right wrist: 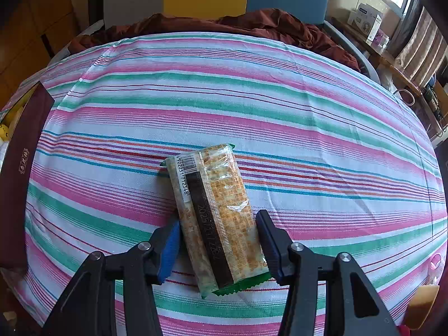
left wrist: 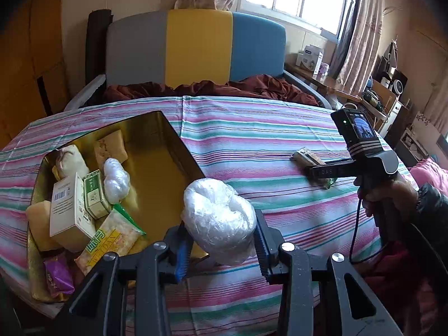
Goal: Organize objects
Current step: 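Carry the wrapped ball into the gold tray and release it with the left gripper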
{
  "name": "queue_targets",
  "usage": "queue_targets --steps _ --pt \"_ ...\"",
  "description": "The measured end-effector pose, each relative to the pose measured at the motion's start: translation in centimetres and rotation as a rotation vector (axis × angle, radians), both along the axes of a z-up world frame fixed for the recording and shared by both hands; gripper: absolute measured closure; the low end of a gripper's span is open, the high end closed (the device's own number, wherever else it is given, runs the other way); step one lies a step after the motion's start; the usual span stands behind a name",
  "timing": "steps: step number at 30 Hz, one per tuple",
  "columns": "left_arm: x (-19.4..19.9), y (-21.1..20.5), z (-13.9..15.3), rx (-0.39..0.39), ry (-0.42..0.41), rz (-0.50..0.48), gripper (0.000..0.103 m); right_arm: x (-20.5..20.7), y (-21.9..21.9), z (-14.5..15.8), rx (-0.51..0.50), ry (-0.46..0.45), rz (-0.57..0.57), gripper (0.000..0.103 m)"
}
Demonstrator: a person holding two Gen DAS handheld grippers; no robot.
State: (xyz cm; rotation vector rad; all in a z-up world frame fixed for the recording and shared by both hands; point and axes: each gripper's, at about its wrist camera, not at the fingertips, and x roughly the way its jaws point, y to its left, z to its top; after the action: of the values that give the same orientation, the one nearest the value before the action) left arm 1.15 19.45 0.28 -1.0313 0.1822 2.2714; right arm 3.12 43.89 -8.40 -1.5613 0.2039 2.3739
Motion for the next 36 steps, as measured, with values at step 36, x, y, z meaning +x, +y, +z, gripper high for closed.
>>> queue_targets --steps 36 --pt "-11.6 -3.0 -5.7 -0.030 -0.203 0.130 0.060 -0.7 -0.9 0.1 0.031 -0.012 0.010 0.051"
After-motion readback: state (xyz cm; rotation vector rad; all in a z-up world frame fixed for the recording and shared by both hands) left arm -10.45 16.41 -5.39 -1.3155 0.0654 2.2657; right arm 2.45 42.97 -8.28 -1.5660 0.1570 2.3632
